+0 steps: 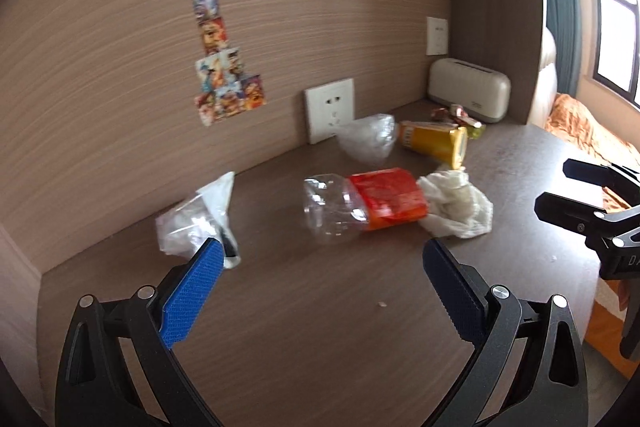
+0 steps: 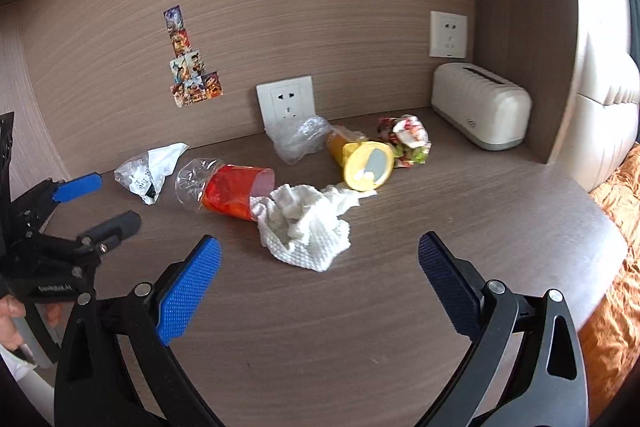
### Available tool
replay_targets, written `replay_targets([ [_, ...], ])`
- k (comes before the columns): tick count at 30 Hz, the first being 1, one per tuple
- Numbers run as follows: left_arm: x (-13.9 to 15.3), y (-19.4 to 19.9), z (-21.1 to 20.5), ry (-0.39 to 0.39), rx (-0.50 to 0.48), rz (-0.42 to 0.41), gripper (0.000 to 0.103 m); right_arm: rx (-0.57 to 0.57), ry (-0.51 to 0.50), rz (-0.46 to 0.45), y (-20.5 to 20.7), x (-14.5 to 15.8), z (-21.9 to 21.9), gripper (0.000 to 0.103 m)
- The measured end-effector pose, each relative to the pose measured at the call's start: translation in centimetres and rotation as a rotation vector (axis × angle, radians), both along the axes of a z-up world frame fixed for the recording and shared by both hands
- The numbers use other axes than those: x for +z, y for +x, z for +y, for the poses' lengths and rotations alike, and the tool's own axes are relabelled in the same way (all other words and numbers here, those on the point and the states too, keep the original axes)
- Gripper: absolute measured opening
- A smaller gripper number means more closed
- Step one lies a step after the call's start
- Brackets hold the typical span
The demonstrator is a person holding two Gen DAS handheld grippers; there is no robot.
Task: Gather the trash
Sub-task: 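Grasp the clear plastic bag with the left gripper while the right gripper grasps the white tissue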
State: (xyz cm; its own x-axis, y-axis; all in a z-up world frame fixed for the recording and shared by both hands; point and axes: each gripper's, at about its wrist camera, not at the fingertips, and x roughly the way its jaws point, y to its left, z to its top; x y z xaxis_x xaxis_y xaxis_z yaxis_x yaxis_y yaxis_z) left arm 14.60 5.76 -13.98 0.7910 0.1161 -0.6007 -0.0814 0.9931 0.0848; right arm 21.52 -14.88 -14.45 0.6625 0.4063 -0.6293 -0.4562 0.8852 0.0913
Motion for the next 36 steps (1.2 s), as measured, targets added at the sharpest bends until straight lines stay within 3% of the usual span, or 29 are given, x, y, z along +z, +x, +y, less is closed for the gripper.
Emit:
replay_targets([
  [5,-0.3,1.0,4.3,0.009,0.097,0.004,0.098,0.002,-0.02,0.031,2.1,-1.6,2.7,0.098],
  [13,-1.2,3.9,8.1,0.011,0.167,0.019,0.098,-0.055,-0.072,0.096,5.6,-4.3,4.4,0.098],
  [18,-2.2,6.3,10.8,-0.04,0.232,0.057,0.096,-0.07,-0.086,0.125,6.9,-5.0,4.9,0.098],
  [20,-2.9,7.1,11.4,-0.064,0.229,0.095,0.075,-0.072,-0.099,0.127,7.3,-5.1,5.1,0.098],
  [21,-3.4,7.6,11.7,-0.078,0.227,0.123,0.059,-0.073,-0.106,0.135,7.6,-5.3,5.3,0.098],
  [22,-3.9,8.0,11.9,-0.09,0.229,0.142,0.056,-0.072,-0.112,0.148,7.9,-5.5,5.5,0.097],
  [26,-4.2,8.1,11.6,-0.07,0.207,0.149,0.048,-0.05,-0.126,0.217,8.6,-6.5,5.9,0.057],
  [28,-4.1,7.9,11.2,-0.067,0.201,0.142,0.046,-0.036,-0.136,0.208,8.4,-6.5,6.1,0.037],
  [32,-3.4,6.5,9.8,-0.04,0.189,0.123,0.043,-0.025,-0.135,0.176,7.6,-5.8,5.9,0.023],
  [36,-2.2,4.9,8.5,-0.038,0.177,0.1,0.043,-0.025,-0.109,0.145,6.6,-4.2,4.8,0.021],
])
